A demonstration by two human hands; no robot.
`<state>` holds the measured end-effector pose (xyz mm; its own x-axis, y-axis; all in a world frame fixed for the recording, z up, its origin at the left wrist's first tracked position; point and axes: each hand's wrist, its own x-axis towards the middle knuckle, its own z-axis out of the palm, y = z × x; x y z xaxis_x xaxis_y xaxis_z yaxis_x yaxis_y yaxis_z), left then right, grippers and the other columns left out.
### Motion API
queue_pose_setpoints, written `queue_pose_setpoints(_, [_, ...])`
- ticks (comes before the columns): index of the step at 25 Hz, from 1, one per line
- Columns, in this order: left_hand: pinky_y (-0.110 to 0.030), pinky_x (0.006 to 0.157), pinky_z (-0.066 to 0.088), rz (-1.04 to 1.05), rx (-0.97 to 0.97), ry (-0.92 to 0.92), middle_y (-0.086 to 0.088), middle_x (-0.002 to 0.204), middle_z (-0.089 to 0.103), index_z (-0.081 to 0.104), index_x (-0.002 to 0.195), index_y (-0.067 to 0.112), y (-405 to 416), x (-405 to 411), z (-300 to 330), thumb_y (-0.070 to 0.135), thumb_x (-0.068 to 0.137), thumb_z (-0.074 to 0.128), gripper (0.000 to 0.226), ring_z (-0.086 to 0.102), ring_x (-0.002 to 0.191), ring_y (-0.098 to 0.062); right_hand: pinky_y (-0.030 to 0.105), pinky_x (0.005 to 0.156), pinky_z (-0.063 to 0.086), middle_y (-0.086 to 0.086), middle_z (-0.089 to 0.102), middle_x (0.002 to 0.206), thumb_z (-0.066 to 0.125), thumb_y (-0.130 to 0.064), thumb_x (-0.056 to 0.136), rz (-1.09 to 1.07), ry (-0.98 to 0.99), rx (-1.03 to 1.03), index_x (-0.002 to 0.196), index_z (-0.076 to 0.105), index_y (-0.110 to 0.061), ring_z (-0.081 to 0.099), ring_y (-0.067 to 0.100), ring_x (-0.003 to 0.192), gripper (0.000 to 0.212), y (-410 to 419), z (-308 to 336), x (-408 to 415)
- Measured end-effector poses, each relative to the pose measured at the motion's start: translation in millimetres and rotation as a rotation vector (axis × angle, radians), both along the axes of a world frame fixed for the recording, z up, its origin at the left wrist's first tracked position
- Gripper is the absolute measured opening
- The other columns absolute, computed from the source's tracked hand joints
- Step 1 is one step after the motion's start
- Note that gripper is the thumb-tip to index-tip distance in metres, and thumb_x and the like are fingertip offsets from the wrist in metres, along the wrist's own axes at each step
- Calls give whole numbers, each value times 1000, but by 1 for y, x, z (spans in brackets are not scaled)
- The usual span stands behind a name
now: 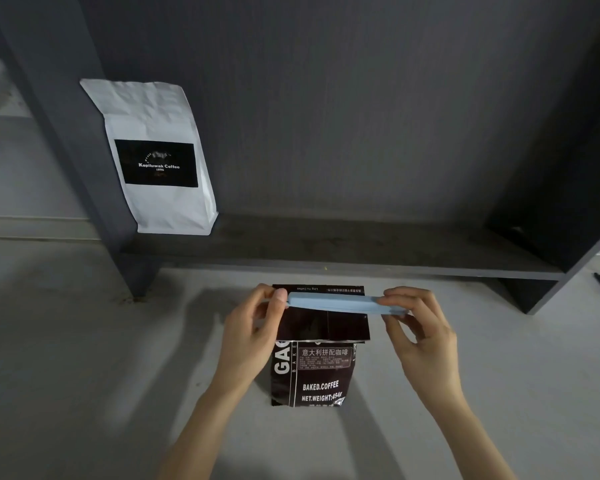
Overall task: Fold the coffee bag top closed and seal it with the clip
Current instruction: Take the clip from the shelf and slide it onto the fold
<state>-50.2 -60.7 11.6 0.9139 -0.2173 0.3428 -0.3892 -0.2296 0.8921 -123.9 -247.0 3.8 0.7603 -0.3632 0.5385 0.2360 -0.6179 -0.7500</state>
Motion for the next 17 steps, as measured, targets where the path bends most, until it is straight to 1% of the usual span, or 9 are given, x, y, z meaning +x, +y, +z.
queue_pose_setpoints(2, [-3, 52, 35, 12, 4, 4, 19, 50, 58, 51, 67, 25, -1, 2, -2, 16, 88, 49, 23, 50, 51, 11, 3, 75, 44, -16, 51, 97, 61, 8, 74, 35, 18, -77, 94, 58, -30, 53, -3, 92, 43, 1, 1, 0])
queue_pose_setpoints(3, [-3, 54, 36, 14, 7, 4, 15, 55, 59, 52, 69, 27, -1, 3, -4, 16, 88, 50, 22, 52, 55, 10, 3, 73, 43, -15, 50, 98, 59, 3, 74, 75, 31, -112, 97, 57, -30, 53, -4, 91, 40, 2, 2, -1])
queue_pose_setpoints(5, [-3, 59, 39, 15, -4, 18, 10, 68, 62, 53, 71, 28, -2, 3, -7, 17, 87, 51, 20, 57, 65, 7, 6, 69, 44, -14, 49, 99, 56, -7, 75, 141, 61, -138, 103, 56, -30, 53, 0, 84, 36, 4, 2, -1])
queue_pose_setpoints(6, [-4, 61, 40, 11, -20, 31, 8, 71, 63, 54, 72, 28, -2, 2, -8, 16, 87, 51, 19, 59, 69, 6, 6, 67, 43, -14, 48, 97, 58, -12, 75, 135, 67, -145, 105, 57, -29, 53, 1, 79, 35, 5, 3, -1])
queue_pose_setpoints(8, [-3, 64, 42, -12, -65, 65, 8, 76, 66, 58, 76, 25, 0, 2, -8, 15, 87, 51, 16, 61, 74, 7, 5, 63, 42, -16, 47, 90, 61, -20, 74, 83, 53, -172, 107, 59, -28, 51, -4, 75, 34, 5, 4, 3])
queue_pose_setpoints(11, [-2, 67, 42, -49, -98, 123, 9, 87, 69, 66, 88, 15, 3, 2, -6, 16, 88, 49, 17, 62, 82, 9, 7, 61, 43, -14, 49, 85, 63, -22, 74, 86, 29, -163, 100, 65, -23, 50, -7, 74, 27, 5, 1, 8])
queue_pose_setpoints(13, [0, 67, 41, -57, -102, 132, 10, 87, 70, 67, 88, 15, 4, 3, -4, 21, 90, 47, 21, 62, 81, 9, 7, 61, 43, -14, 49, 86, 61, -28, 75, 122, 16, -141, 99, 66, -22, 51, -6, 74, 26, 6, -2, 8])
queue_pose_setpoints(15, [-1, 66, 41, -55, -83, 145, 9, 83, 71, 67, 86, 16, 5, 3, -4, 30, 90, 45, 27, 63, 80, 5, 6, 61, 43, -15, 49, 87, 56, -30, 75, 165, 11, -135, 100, 65, -24, 50, -6, 73, 28, 9, -3, 8])
queue_pose_setpoints(17, [-1, 65, 41, -50, -135, 216, 8, 77, 73, 67, 85, 15, 6, 3, -6, 32, 90, 45, 28, 64, 79, 3, 6, 62, 43, -20, 49, 89, 55, -30, 75, 189, 20, -114, 101, 64, -28, 51, -5, 74, 27, 11, -4, 8])
